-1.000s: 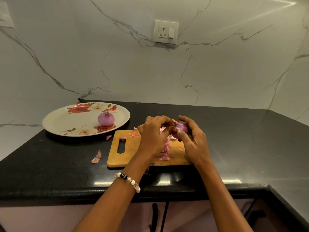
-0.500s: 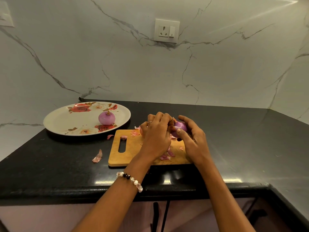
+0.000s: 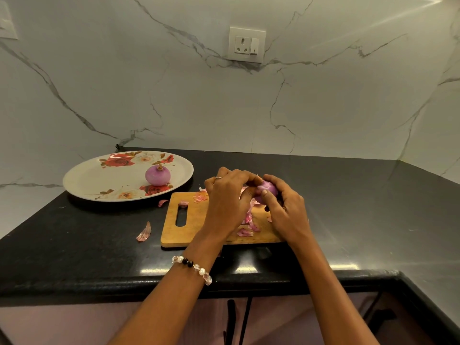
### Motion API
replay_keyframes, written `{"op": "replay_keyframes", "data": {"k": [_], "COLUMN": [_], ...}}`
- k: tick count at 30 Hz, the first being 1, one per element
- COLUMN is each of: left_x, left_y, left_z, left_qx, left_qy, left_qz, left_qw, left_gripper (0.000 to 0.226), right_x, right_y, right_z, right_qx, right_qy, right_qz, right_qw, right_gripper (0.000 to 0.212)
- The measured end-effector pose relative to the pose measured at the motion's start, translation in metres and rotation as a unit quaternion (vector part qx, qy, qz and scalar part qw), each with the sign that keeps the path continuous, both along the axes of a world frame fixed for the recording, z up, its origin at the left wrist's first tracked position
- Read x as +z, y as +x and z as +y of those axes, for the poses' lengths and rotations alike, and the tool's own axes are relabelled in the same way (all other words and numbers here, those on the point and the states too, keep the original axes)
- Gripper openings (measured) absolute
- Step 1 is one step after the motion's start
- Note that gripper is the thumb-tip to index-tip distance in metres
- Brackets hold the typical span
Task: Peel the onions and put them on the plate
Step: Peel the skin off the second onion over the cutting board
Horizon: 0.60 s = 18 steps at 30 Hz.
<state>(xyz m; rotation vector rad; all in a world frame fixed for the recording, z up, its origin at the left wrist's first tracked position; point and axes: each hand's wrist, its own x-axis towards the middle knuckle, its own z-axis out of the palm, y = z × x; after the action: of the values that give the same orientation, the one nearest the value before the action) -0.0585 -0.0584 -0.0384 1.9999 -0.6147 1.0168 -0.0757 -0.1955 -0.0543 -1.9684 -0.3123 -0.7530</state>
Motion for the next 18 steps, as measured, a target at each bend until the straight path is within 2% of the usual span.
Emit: {"op": "replay_keyframes", "data": {"k": [2,6,15,18], "left_x": [-0.0014,-0.0037,-0.0019,0.0012], "left_y": [0.0015,0.004,-0.0002,-0.0041], "left_z": [0.0004,0.0015,0.0032,0.0031], "left_qx": [0.009,0.025,0.006,-0.004], "left_qy": [0.01,0.019,-0.03,-0.051], "left_qz": [-0.012,-0.021,0.042,0.065], "left_qw": [1.0,0.999,0.999,0.997], "left_gripper": [0.014,0.018,0.023,0.015], "right_x": [-0.0005,0.0,-0.0016,-0.0021], "right_y": [0.0007,-0.0001,-0.0004,0.0013], "right_z": [-0.0005,0.001,0.0001,-0.0007], "right_qx": [-0.01,-0.017,-0.022,-0.027], "right_qy": [-0.017,-0.034,-0.078,-0.084], "right_qz": [-0.007,-0.024,-0.064,-0.063], "right_qw": [1.0,0.999,0.995,0.994], "right_gripper": [0.035,0.049,0.044,0.046]}}
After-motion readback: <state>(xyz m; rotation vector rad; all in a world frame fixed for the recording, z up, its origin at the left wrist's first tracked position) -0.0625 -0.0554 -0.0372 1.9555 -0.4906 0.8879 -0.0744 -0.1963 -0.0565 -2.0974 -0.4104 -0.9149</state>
